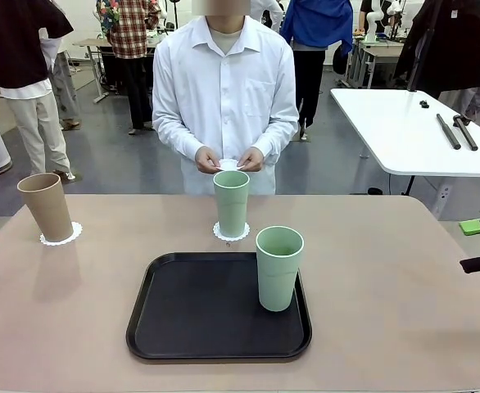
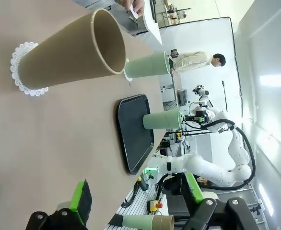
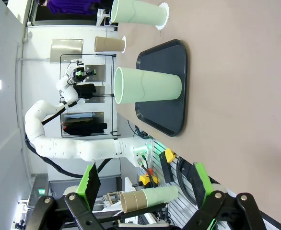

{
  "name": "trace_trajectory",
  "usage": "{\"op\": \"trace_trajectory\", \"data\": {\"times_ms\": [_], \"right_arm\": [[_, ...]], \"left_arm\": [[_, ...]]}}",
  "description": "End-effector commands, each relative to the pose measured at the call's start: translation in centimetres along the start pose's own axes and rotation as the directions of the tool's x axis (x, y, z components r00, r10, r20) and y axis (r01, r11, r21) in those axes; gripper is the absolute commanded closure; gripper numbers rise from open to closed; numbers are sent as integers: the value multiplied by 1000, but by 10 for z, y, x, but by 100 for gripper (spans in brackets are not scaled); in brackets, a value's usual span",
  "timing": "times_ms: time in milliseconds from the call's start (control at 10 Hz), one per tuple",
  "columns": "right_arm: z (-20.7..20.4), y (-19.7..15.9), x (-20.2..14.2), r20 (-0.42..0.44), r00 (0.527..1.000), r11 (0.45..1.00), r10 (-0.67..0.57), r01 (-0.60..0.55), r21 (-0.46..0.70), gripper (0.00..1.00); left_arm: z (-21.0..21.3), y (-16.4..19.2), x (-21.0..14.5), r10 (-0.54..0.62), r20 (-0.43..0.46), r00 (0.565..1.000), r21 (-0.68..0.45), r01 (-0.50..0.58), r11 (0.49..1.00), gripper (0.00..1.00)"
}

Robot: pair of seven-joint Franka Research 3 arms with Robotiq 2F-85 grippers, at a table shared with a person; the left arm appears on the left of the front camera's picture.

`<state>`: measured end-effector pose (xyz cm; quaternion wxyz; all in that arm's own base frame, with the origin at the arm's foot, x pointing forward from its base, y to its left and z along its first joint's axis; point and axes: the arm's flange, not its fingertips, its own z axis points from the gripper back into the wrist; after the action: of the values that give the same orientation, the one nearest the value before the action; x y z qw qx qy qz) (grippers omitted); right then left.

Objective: Place coasters on the table and set cups on them.
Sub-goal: Take one Reusable plastic cup from the Flat Tray and place it on a coaster set by the human.

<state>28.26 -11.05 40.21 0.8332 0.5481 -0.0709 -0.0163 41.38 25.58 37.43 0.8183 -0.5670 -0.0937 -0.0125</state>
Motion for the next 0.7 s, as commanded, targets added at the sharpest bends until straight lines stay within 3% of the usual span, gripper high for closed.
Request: {"op": "trace_trajectory", "data": {"times_ms": [0,200,300,600], "right_arm": [[0,0,2,2,1000,1000,6,-6,16,0],[0,0,2,2,1000,1000,6,-6,16,0],[0,0,2,2,1000,1000,6,-6,16,0],[0,0,2,2,1000,1000,6,-6,16,0]], "left_arm": [[3,3,-1,-25,-8,1000,-18,25,1000,0],[3,-16,-6,-78,-37,996,26,79,997,0],[0,3,0,-1,-5,1000,1,1,1000,0],[0,3,0,-1,-5,1000,1,1,1000,0]]}}
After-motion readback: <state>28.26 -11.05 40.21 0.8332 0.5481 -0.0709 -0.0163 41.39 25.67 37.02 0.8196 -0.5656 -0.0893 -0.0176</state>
